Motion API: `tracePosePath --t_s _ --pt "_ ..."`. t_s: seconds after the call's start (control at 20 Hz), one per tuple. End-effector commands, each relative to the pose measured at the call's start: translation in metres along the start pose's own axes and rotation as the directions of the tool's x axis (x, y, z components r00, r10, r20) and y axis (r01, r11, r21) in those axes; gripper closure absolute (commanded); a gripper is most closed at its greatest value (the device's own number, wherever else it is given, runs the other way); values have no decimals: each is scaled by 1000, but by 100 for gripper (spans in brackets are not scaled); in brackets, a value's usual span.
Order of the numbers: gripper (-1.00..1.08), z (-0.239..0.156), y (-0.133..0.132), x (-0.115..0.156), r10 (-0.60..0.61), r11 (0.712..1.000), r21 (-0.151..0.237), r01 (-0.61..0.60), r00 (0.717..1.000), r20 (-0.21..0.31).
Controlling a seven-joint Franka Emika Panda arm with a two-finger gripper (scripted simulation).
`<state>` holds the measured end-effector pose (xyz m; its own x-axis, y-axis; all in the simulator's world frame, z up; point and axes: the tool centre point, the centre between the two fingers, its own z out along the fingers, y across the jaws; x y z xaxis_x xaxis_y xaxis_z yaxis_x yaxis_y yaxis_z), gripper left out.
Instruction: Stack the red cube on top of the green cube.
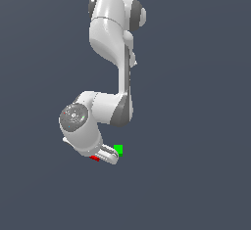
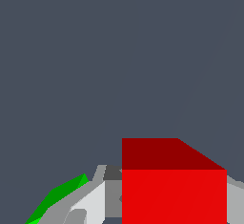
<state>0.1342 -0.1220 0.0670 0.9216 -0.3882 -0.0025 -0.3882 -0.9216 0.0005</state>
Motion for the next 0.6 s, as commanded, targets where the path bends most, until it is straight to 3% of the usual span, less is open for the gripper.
tracePosePath --t_s 0.0,0.55 --pt "108 -20 0 0 0 1000 1 0 1000 -2" --pt "108 -53 0 2 0 1000 1 0 1000 -2"
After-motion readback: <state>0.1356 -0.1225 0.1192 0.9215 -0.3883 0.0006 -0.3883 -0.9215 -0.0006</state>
